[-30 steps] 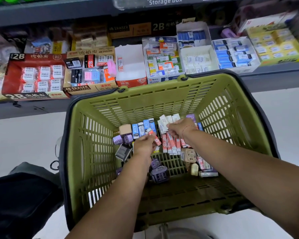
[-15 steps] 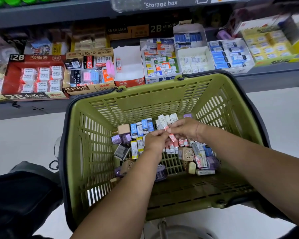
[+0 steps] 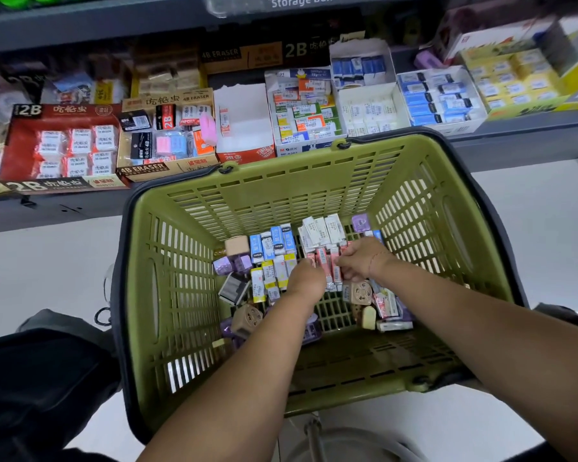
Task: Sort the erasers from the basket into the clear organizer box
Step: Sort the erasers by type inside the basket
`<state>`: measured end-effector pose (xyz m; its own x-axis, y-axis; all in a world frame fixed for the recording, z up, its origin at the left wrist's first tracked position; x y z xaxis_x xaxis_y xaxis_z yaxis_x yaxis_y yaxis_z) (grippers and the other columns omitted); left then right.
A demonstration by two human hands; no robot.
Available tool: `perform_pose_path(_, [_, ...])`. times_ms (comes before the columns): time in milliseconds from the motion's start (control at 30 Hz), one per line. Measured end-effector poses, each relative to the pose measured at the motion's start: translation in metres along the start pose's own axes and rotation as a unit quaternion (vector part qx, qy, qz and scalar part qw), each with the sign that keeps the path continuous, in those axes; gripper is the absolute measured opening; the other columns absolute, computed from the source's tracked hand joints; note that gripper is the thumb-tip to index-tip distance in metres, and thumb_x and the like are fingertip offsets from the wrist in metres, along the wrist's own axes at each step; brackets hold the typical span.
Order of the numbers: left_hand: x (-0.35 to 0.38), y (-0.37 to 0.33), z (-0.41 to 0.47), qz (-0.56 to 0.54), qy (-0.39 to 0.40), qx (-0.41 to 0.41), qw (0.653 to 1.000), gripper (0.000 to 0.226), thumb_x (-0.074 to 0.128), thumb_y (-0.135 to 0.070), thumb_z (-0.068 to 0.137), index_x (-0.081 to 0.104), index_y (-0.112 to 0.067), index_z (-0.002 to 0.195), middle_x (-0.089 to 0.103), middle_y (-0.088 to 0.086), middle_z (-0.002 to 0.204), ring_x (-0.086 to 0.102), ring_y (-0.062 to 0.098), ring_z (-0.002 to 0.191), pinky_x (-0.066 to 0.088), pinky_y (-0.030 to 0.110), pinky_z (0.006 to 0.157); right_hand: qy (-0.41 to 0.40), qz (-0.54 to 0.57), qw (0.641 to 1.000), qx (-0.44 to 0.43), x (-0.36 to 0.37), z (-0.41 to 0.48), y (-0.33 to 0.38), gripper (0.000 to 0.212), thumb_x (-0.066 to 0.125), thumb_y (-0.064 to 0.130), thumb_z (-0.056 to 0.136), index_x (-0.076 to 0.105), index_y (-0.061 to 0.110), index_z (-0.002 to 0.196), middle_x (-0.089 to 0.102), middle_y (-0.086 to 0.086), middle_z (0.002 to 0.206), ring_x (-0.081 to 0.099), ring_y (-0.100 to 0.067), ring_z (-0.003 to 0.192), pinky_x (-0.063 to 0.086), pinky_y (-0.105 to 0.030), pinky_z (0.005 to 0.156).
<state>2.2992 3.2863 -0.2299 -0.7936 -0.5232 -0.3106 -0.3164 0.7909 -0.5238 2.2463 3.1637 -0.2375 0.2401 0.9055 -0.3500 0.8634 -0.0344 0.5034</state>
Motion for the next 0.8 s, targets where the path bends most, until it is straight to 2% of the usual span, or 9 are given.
perform_pose_path(67, [0.0,0.0,-0.003,-0.011,0.017,-0.015,1.0,0.048,0.035,-0.019,0.102,0.029,-0.01,0.149,0.033,0.011,0.153,0.039,0.03,0.134,0.037,0.034,0.102,-0.001,-0.019,1.0,-0.003,-0.006,0.002,0.0,0.01,0.066,0.014,0.088,0.062,0.005,0.09,0.065,-0.013,0.076,0.059,-0.016,0.059,0.053,-0.027,0.059])
perform_pose_path(200, [-0.002,0.005,-0.003,-0.045,0.037,-0.035,0.998,0.049,0.036,-0.022,0.103,0.025,-0.014,0.151,0.026,0.006,0.156,0.034,0.027,0.136,0.032,0.039,0.106,-0.064,-0.15,0.987,0.013,-0.042,0.003,-0.004,0.015,0.065,0.018,0.088,0.066,0.002,0.089,0.063,-0.008,0.064,0.059,-0.016,0.051,0.048,-0.021,0.042])
perform_pose_path(300, [-0.002,0.007,-0.001,-0.076,0.039,-0.021,0.996,0.019,0.038,-0.019,0.102,0.056,-0.023,0.107,0.049,0.003,0.118,0.046,0.013,0.091,0.031,0.03,0.086,-0.035,-0.23,0.972,0.033,-0.046,-0.002,-0.005,0.03,0.068,0.026,0.086,0.065,-0.002,0.094,0.063,-0.008,0.061,0.062,-0.019,0.054,0.054,-0.026,0.05])
perform_pose_path(367, [-0.001,0.009,0.002,-0.087,0.04,-0.02,0.995,0.017,0.04,-0.018,0.101,0.055,-0.022,0.094,0.047,-0.004,0.098,0.041,0.013,0.091,0.029,0.029,0.086,-0.036,-0.264,0.962,0.062,-0.039,-0.007,-0.006,0.037,0.072,0.033,0.083,0.064,-0.001,0.094,0.063,-0.009,0.057,0.066,-0.021,0.056,0.059,-0.032,0.062])
perform_pose_path(433, [-0.002,0.009,0.002,-0.088,0.045,-0.019,0.995,0.016,0.042,-0.018,0.1,0.056,-0.021,0.094,0.053,-0.003,0.099,0.041,0.016,0.095,0.029,0.029,0.087,-0.038,-0.313,0.947,0.067,-0.036,-0.011,-0.007,0.049,0.072,0.038,0.082,0.06,0.001,0.111,0.068,-0.008,0.071,0.067,-0.019,0.06,0.058,-0.033,0.068])
perform_pose_path(500, [-0.003,0.01,0.0,-0.082,0.048,-0.027,0.995,0.014,0.044,-0.023,0.1,0.058,-0.02,0.105,0.053,0.008,0.129,0.047,0.022,0.105,0.031,0.031,0.091,-0.037,-0.398,0.915,0.056,-0.038,-0.015,-0.009,0.062,0.071,0.045,0.08,0.054,0.005,0.124,0.068,-0.008,0.105,0.067,-0.02,0.087,0.056,-0.032,0.08])
perform_pose_path(567, [-0.005,0.011,0.0,-0.065,0.048,-0.04,0.996,0.046,0.045,-0.033,0.1,0.04,-0.013,0.141,0.036,0.01,0.151,0.039,0.029,0.132,0.032,0.037,0.103,-0.043,-0.453,0.889,0.048,-0.038,-0.02,-0.012,0.067,0.071,0.048,0.079,0.05,0.008,0.129,0.06,-0.007,0.124,0.06,-0.022,0.109,0.051,-0.033,0.09])
perform_pose_path(633, [-0.006,0.012,0.001,-0.007,0.044,-0.029,0.999,0.06,0.043,-0.039,0.101,0.023,-0.011,0.151,0.027,0.008,0.156,0.031,0.029,0.14,0.03,0.039,0.109,-0.044,-0.469,0.881,0.048,-0.036,-0.023,-0.015,0.07,0.073,0.046,0.078,0.047,0.009,0.131,0.056,-0.006,0.128,0.056,-0.023,0.115,0.05,-0.033,0.092])
perform_pose_path(800, [-0.01,-0.003,-0.008,0.244,-0.046,0.152,0.957,0.039,0.04,-0.025,0.102,0.046,-0.008,0.136,0.049,0.011,0.137,0.055,0.027,0.113,0.04,0.031,0.082,-0.047,-0.445,0.894,0.039,-0.031,-0.025,-0.022,0.08,0.075,0.043,0.077,0.036,0.007,0.137,0.048,-0.011,0.136,0.049,-0.025,0.123,0.047,-0.035,0.096])
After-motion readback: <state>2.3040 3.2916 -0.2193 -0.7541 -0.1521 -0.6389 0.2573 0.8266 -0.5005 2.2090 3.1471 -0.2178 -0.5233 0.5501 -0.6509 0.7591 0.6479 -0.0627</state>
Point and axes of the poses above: each hand's wrist, its own z-axis towards the middle knuckle, its own x-axis out of the palm, y = z × x, the point moved 3 cm from there along z, towards the middle knuckle
